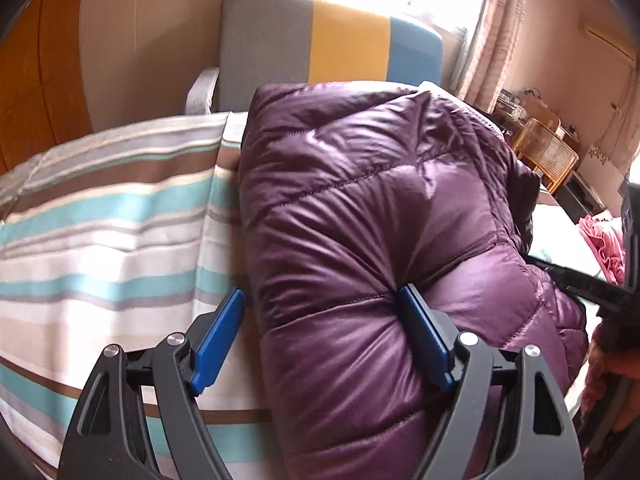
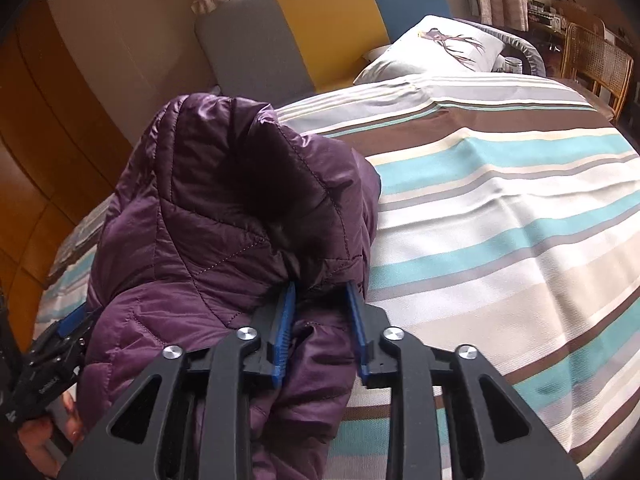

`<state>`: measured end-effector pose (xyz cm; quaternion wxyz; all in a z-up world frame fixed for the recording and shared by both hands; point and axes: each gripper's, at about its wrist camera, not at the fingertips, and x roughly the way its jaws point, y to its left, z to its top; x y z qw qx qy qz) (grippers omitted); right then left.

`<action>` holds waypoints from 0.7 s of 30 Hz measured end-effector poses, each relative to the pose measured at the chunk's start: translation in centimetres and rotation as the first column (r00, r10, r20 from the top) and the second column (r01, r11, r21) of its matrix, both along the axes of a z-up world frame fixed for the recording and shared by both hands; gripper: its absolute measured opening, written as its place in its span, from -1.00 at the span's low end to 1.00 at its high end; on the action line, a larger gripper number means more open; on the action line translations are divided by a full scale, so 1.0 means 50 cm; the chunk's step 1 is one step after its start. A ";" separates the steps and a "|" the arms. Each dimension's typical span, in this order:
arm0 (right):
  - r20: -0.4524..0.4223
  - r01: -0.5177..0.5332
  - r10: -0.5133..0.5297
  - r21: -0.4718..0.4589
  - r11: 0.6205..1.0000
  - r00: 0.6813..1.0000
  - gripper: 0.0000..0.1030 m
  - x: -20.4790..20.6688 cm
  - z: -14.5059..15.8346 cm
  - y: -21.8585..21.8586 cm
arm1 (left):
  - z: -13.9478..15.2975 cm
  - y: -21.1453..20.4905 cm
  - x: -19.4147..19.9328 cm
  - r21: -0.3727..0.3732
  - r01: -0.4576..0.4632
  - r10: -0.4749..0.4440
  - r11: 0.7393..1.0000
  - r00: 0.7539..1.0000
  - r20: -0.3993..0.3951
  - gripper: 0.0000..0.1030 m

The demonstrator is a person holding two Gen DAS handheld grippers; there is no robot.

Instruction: Fold large clothes

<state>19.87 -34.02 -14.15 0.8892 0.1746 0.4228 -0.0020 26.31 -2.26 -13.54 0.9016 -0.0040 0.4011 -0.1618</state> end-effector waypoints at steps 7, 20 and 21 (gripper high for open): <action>-0.019 -0.068 0.072 0.147 0.987 0.997 0.88 -0.020 0.029 -0.014 | 0.026 0.074 0.006 -0.160 -0.002 -0.010 0.987 0.997 -0.078 0.83; -0.156 -0.121 0.168 0.273 0.954 0.973 0.93 0.060 -0.054 0.005 | -0.022 0.027 0.029 -0.192 0.148 -0.190 0.970 0.956 -0.224 0.83; -0.160 -0.117 0.169 0.294 0.949 0.972 0.93 0.065 -0.061 0.005 | -0.025 0.026 0.030 -0.200 0.154 -0.199 0.968 0.953 -0.228 0.83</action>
